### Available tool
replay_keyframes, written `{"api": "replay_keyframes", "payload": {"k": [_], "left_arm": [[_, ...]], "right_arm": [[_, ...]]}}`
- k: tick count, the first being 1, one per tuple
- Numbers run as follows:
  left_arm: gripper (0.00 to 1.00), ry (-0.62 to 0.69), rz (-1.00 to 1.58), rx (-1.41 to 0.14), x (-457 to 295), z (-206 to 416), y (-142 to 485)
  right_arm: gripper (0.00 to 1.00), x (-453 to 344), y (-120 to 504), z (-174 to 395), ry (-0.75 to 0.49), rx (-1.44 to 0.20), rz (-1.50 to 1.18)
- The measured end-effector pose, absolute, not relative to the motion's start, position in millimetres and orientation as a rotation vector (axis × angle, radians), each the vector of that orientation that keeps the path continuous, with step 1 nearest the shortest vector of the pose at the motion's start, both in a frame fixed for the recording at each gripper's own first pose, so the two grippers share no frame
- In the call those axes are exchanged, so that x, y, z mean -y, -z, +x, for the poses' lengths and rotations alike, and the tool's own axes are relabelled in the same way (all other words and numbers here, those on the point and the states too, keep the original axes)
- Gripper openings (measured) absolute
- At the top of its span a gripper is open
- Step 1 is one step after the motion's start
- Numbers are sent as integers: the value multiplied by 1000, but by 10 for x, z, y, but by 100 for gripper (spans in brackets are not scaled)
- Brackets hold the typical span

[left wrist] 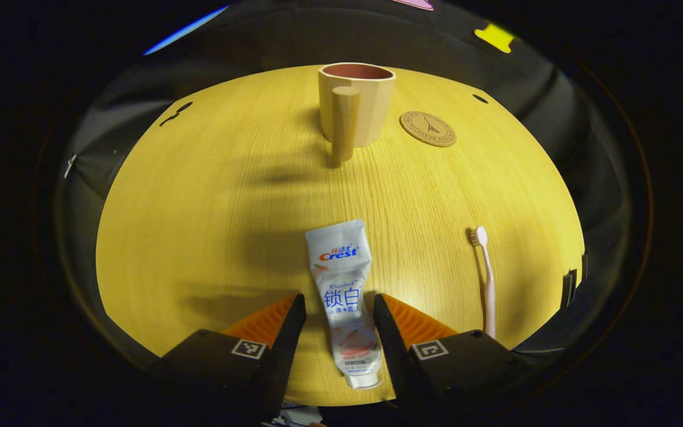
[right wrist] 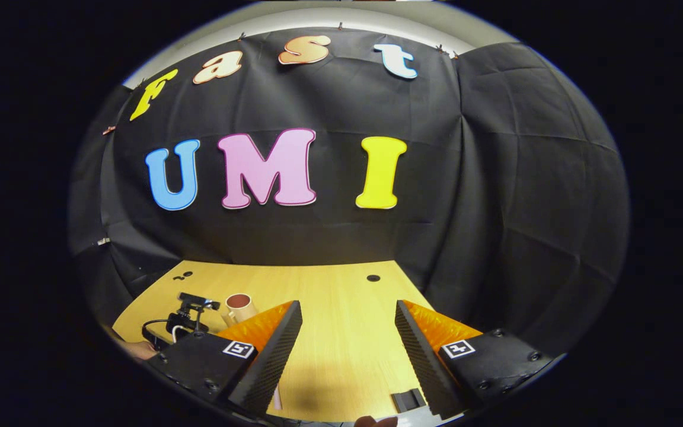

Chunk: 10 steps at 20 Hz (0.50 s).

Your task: Put the toothbrush and toothpaste on the desktop into the cup, then pick up the cup and place it on the coaster on the desktop.

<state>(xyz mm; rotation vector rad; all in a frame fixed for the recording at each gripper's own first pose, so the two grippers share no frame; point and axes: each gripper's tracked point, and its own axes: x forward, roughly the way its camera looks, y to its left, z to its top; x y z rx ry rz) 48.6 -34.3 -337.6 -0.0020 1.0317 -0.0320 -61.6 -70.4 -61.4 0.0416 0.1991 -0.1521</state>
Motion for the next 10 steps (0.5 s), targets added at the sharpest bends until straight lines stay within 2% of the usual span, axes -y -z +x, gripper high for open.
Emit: {"api": "replay_keyframes", "payload": {"k": [2,6,7,9,10], "left_arm": [[72,48,20,-1034,397,522,3397],[52,69,34,-1041,359,577,3335],[50,81,44,-1040,350,597,3328],[34,114,58,-1055,356,579,3294],[33,149,76,-1058,375,596,3327]], "right_arm": [[97,583,878,-577,119,-286,51],[98,276,1433,-584,61,-457,59],[98,198,1551,-600,47,-491,58],[98,56,1755,-595,27,-549,53],[98,-9,1852,-587,21,-580,46]]}}
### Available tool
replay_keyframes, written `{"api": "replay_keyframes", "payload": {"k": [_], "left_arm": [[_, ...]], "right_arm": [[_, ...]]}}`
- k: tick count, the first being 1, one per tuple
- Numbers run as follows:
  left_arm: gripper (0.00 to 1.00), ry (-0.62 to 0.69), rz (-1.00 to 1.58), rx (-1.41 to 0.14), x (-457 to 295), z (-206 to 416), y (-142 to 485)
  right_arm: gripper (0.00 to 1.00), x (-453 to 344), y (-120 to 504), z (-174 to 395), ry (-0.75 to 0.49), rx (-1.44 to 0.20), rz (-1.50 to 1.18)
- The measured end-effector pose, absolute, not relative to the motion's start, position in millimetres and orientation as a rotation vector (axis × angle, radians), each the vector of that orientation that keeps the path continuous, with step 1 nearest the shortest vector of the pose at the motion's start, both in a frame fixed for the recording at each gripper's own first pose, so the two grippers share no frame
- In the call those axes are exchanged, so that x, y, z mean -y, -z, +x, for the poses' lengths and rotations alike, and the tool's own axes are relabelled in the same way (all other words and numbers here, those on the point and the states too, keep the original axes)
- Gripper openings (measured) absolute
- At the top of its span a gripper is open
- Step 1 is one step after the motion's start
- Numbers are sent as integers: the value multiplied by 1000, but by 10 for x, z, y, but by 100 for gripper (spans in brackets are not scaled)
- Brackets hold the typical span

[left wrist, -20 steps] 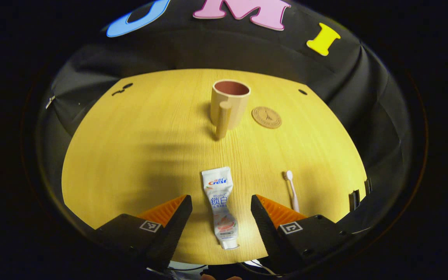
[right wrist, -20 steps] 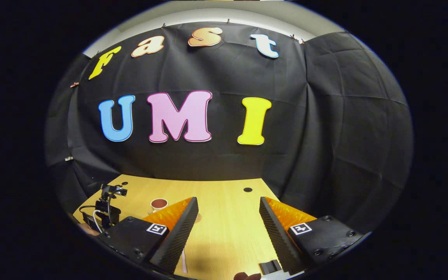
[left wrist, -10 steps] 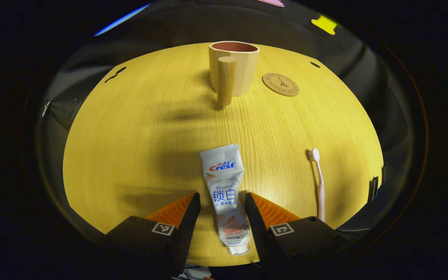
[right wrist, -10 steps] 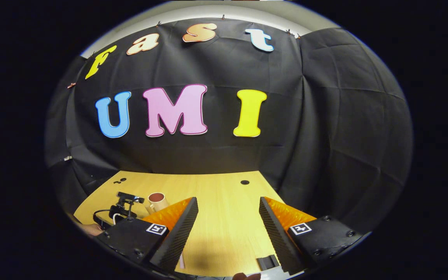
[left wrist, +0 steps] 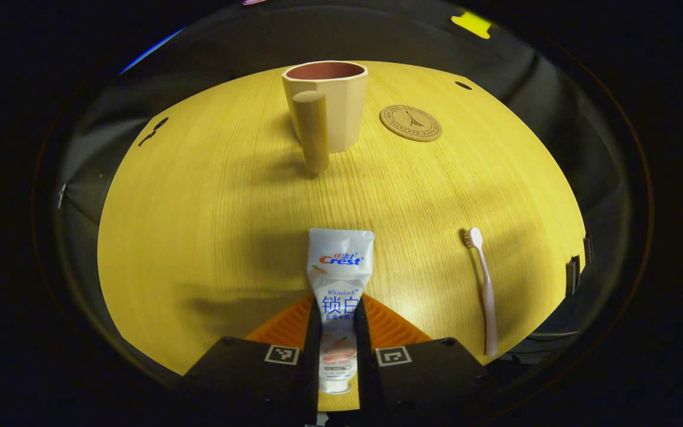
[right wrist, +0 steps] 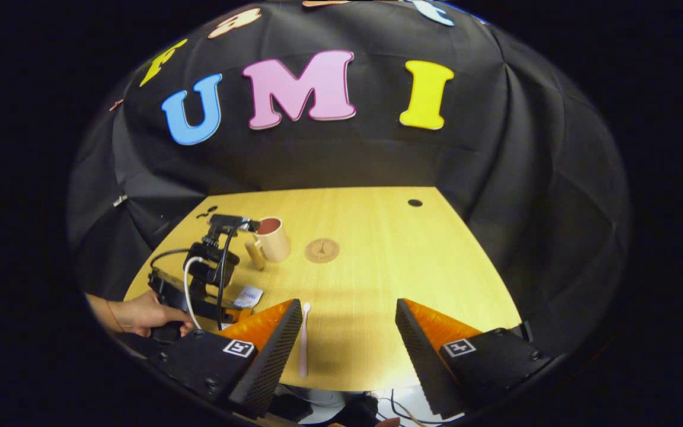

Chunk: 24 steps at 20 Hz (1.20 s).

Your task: Put the toothbrush and toothpaste on the desktop into the cup, then pick up the cup and place it on the coaster on the desktop.

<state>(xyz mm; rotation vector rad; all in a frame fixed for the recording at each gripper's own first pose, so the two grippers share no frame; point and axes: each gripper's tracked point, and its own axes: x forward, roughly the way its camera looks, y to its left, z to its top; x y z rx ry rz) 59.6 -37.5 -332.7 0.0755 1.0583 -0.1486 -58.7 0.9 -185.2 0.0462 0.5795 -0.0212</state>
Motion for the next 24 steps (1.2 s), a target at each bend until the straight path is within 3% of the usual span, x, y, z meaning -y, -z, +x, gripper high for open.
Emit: {"api": "replay_keyframes", "payload": {"k": [3,4,6,12,15,17,24], "left_arm": [[28,236,39,-1049,370,610,3332],[31,247,-3,-1048,359,600,3335],[23,240,-44,-1056,320,545,3412],[22,260,-45,-1000,262,408,3490],[22,255,-90,-973,183,369,3447],[22,243,-113,-955,90,360,3399],[22,202,-138,-929,-80,344,3325]], "right_arm": [[98,-215,2131,-548,2,-675,28],[98,-294,2208,-504,-5,-698,24],[97,-415,2393,-427,-15,-749,5],[96,-659,3011,-289,-27,-906,-15],[91,-730,3300,-242,-22,-984,-12],[83,-756,3427,-208,-12,-1025,-1],[77,-816,3704,-159,10,-1136,-42]]}}
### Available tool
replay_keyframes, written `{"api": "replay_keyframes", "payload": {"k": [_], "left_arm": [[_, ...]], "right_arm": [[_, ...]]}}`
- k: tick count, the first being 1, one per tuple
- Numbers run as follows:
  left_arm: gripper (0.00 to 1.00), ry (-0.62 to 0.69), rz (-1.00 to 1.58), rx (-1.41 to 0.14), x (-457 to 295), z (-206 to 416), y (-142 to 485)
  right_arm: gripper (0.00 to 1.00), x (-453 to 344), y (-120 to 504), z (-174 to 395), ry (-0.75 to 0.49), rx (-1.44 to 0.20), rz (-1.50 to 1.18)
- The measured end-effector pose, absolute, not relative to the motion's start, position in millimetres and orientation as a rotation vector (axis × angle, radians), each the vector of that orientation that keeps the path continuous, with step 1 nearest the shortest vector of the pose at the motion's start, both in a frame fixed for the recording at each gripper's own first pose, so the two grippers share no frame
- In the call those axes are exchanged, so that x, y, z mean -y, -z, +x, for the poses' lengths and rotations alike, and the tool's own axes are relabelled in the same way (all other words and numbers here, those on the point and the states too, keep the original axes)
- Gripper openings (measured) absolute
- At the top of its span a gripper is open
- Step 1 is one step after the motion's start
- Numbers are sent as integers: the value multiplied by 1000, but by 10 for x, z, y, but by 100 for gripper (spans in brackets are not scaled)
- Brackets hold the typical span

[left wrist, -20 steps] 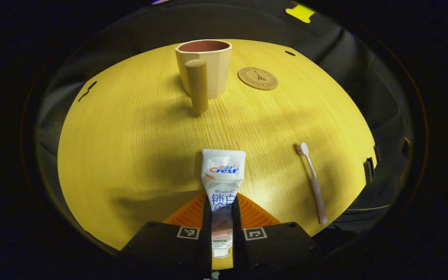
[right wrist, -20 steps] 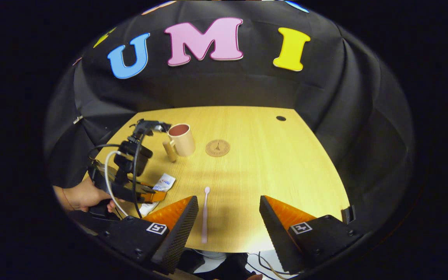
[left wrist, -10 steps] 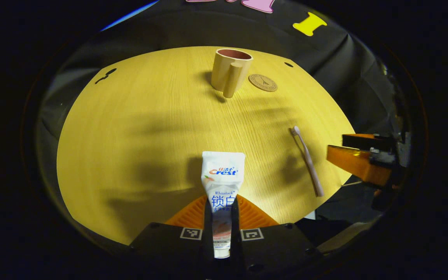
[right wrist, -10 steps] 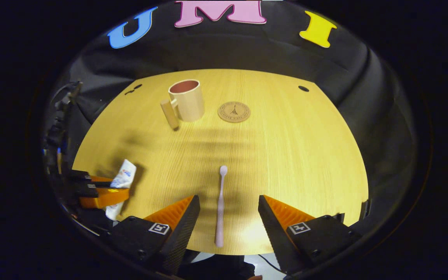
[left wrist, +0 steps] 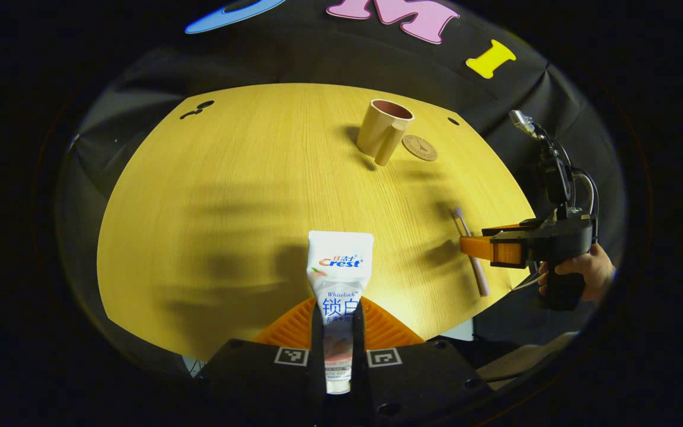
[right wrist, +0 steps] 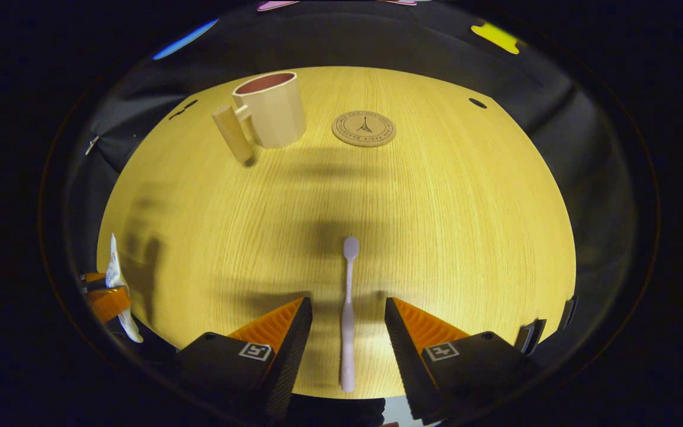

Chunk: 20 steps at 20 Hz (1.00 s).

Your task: Put the toothbrush and toothpaste on the desktop into the cup, then pick up the cup and place it on the coaster on the desktop.

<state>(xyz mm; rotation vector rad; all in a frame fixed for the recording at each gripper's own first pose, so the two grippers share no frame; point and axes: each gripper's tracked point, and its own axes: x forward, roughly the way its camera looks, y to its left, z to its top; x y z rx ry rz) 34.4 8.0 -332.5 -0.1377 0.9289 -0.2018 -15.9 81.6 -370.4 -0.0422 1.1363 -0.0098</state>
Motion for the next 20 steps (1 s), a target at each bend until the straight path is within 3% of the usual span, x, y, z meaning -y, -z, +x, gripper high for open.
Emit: {"api": "replay_keyframes", "payload": {"k": [3,4,5,6,7,8,9,10,11,15,18,19,20], "left_arm": [[22,194,-140,-929,-78,347,3315],[21,191,-145,-928,-66,338,3323],[21,188,-151,-926,-55,338,3329],[21,184,-155,-927,-48,323,3349],[22,179,-159,-929,-48,324,3354],[22,176,-163,-930,-50,318,3349],[21,174,-169,-929,-48,326,3338],[21,172,-175,-927,-50,327,3337],[22,169,-182,-927,-52,329,3331],[21,154,-200,-922,-60,339,3320],[22,134,-221,-890,-62,365,3279],[17,131,-225,-879,-65,383,3260],[22,124,-227,-872,-83,381,3240]], "right_arm": [[66,-864,3773,-169,5,-1170,-17],[71,-868,3810,-150,12,-1180,6],[58,-883,3804,-153,14,-1187,24],[57,-874,3785,-156,10,-1195,22],[66,-887,3808,-177,-9,-1206,5],[55,-896,3812,-192,-30,-1220,-14],[34,-899,3813,-194,-30,-1219,-16],[31,-903,3831,-197,-24,-1223,-16],[15,-907,3800,-228,-7,-1218,-17],[7,-942,3800,-235,-64,-1203,-41],[7,-917,3742,-173,-66,-1128,69],[7,-898,3700,-168,-78,-1095,86],[7,-891,3647,-154,-97,-1055,101]]}}
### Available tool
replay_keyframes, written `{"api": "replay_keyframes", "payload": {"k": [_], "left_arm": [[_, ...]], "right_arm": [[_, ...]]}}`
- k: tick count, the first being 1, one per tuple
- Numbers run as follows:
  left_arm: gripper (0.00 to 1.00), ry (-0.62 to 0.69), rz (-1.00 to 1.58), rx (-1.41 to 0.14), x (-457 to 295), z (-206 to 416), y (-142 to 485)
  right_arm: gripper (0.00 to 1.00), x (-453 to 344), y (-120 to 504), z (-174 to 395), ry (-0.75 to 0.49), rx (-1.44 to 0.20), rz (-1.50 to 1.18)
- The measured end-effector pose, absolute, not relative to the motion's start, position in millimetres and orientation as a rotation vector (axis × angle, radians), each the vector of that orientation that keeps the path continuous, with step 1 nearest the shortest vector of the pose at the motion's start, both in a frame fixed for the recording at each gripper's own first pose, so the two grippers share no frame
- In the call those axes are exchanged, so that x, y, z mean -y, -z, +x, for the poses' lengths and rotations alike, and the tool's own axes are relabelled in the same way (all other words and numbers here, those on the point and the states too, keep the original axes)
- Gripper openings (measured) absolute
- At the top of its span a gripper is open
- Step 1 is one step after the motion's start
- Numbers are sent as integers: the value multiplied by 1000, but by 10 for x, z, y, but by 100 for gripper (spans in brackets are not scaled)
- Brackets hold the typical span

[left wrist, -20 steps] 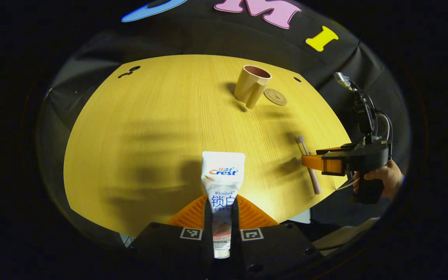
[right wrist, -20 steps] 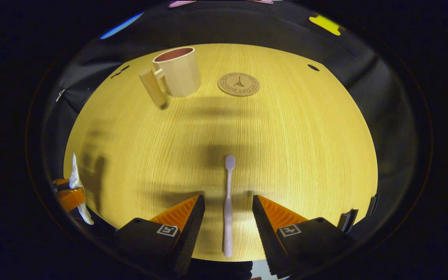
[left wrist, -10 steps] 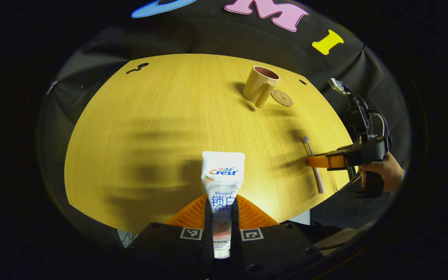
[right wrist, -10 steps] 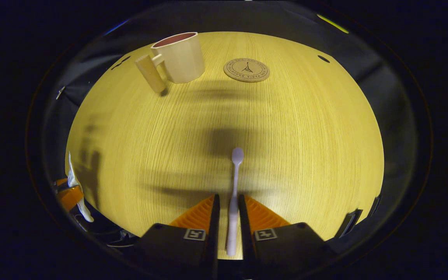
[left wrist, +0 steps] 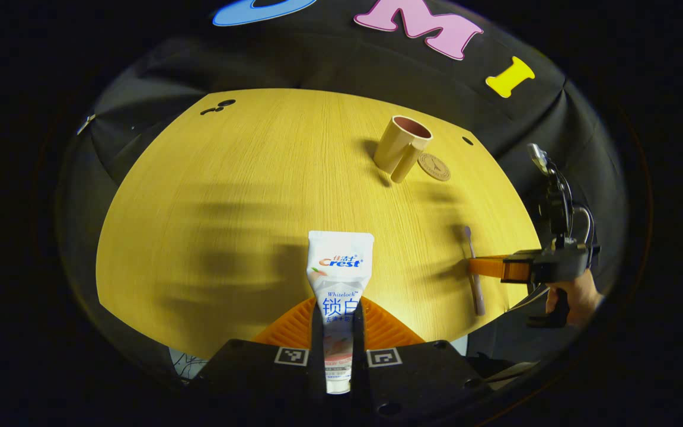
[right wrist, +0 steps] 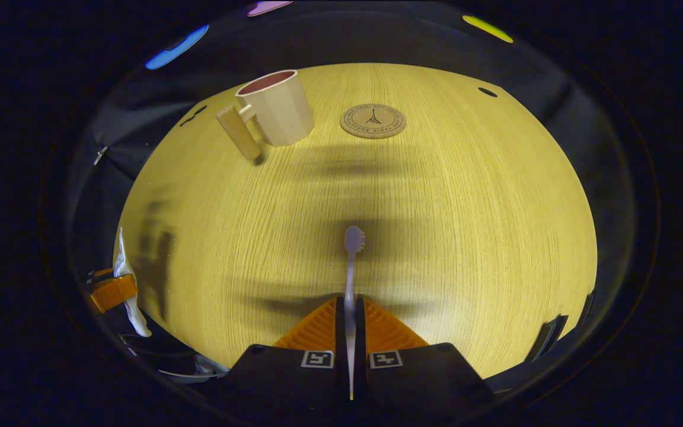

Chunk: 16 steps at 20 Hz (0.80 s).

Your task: Put the toothbrush and toothpaste on the desktop into the cup, then pick up the cup and place it on the coaster on the desktop.

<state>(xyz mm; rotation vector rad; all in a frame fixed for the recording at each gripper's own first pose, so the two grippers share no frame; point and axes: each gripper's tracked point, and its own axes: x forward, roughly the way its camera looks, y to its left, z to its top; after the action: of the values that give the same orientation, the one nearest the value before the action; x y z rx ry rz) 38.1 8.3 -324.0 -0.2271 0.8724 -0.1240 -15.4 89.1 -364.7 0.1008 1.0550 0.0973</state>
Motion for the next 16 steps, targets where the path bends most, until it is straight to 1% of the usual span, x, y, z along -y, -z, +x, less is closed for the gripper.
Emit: {"api": "replay_keyframes", "payload": {"k": [3,6,7,8,12,16], "left_arm": [[22,99,-225,-858,-107,397,3134],[22,79,-217,-783,-180,442,2907],[27,77,-217,-742,-204,488,2785],[22,78,-222,-701,-209,544,2681],[21,88,-243,-598,-101,904,2290],[21,107,-273,-484,50,1419,1819]], "right_arm": [[7,-883,3394,-49,-166,-916,145],[7,-872,3102,42,-235,-797,204],[7,-874,2996,80,-255,-760,226],[7,-866,2886,125,-272,-723,250],[7,-662,2557,279,-272,-622,288],[7,-502,2422,389,-286,-566,314]]}}
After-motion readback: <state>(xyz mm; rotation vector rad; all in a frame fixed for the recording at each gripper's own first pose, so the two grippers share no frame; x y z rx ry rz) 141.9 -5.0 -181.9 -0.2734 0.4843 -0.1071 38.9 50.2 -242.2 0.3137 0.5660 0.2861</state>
